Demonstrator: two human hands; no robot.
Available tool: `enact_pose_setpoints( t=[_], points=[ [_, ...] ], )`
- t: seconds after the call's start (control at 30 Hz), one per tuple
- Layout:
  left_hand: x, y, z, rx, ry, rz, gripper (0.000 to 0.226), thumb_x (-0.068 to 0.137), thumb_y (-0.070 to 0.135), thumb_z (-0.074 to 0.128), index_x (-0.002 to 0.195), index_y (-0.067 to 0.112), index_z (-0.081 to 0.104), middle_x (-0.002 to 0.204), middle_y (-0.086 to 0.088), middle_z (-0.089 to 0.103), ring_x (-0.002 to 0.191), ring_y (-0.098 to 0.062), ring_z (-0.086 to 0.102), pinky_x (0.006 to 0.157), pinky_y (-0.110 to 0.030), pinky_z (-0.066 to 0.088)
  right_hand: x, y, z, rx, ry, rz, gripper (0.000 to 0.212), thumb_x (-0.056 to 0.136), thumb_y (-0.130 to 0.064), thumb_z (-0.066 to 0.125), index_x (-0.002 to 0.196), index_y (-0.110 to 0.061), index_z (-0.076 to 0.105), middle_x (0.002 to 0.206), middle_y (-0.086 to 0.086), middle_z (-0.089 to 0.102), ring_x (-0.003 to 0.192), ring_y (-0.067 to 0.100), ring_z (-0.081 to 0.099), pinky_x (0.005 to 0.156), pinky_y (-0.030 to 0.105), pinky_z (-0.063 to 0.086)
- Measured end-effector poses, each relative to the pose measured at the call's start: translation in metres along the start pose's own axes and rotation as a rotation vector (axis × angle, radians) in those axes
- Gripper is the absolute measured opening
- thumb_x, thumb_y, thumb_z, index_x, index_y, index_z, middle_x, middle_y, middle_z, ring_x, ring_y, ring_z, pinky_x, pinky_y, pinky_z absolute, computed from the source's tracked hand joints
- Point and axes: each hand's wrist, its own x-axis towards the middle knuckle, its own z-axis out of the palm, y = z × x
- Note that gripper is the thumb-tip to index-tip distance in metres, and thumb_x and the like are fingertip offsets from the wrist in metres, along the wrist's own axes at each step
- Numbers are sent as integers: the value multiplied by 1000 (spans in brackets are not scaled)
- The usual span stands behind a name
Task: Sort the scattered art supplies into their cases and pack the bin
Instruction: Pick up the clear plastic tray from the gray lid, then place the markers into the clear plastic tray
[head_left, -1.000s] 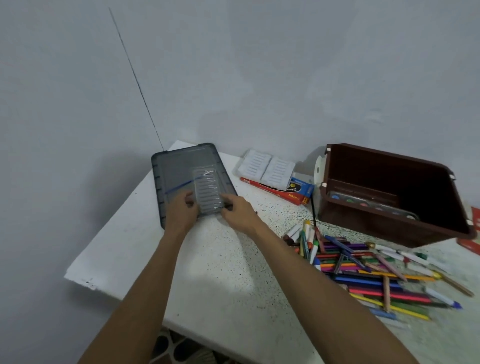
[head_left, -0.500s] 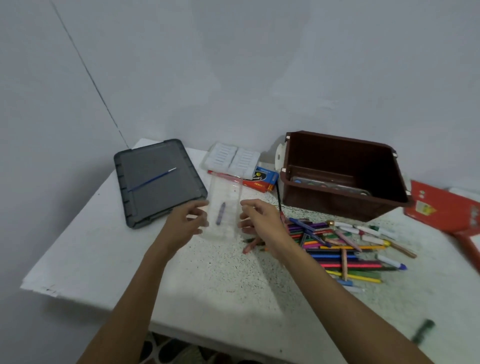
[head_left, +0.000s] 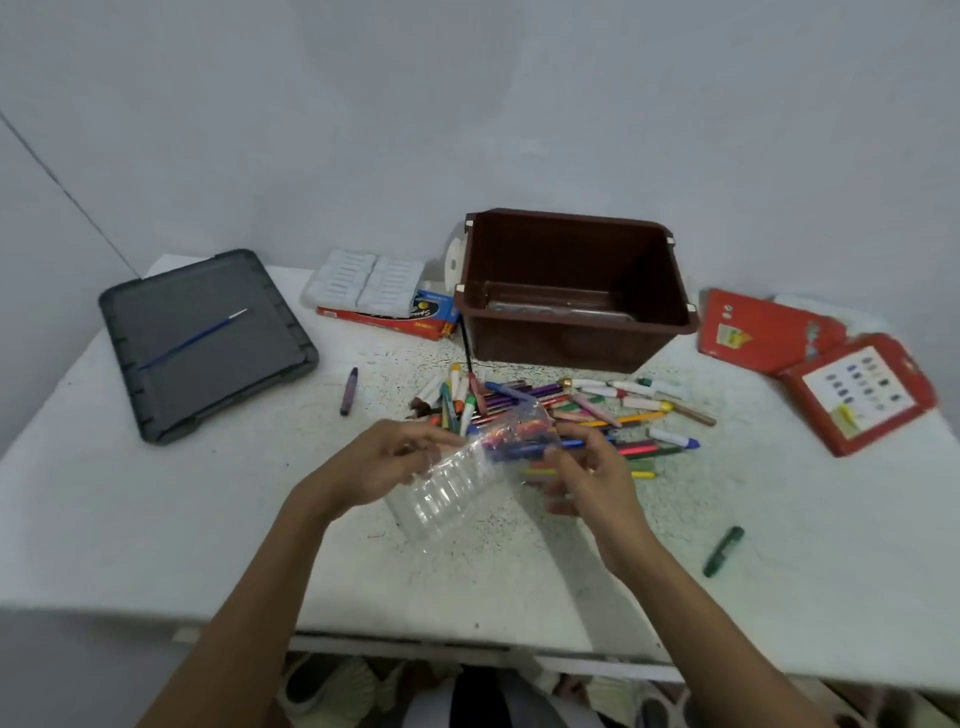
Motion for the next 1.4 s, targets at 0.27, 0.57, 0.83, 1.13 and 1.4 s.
enact_pose_setpoints(
  t=[0.27,0.57,0.83,1.13,1.4],
  points=[
    [15,16,42,23,-149,11,32,101,12,52,116,33,71,105,-5,64,87,-13,67,78,-25,56,-29,30,-63,-125,178,-2,18,90,-33,70,103,-23,64,98,5,66,79,20,66,59,29,57],
    [19,12,89,86,-71,-1,29,92,30,66,121,36,63,107,8,64,91,5,63,79,-16,47,-44,51,-97,24,106,104,20,96,-9,61,115,-13,63,82,21,70,64,22,65,59,28,55],
    [3,10,112,523,-76,115,94,66,63,79,146,46,33,137,25,34,125,3,32,102,-23,31,-53,58,-105,50,108,120,20,95,-8,61,115,-10,61,82,24,70,69,32,71,64,33,60],
    [4,7,117,660,-29,181,89,75,56,72,149,47,23,148,17,34,133,-5,29,107,-27,22,-52,61,-104,10,127,98,15,96,-7,59,110,-10,60,78,17,72,72,33,71,61,31,59],
    [-2,22,143,701,35,334,95,80,56,63,151,50,0,144,13,33,132,-9,30,111,-27,16,-68,41,-91,191,91,-22,17,90,-13,68,105,-6,62,77,16,69,70,25,70,68,40,60]
  ],
)
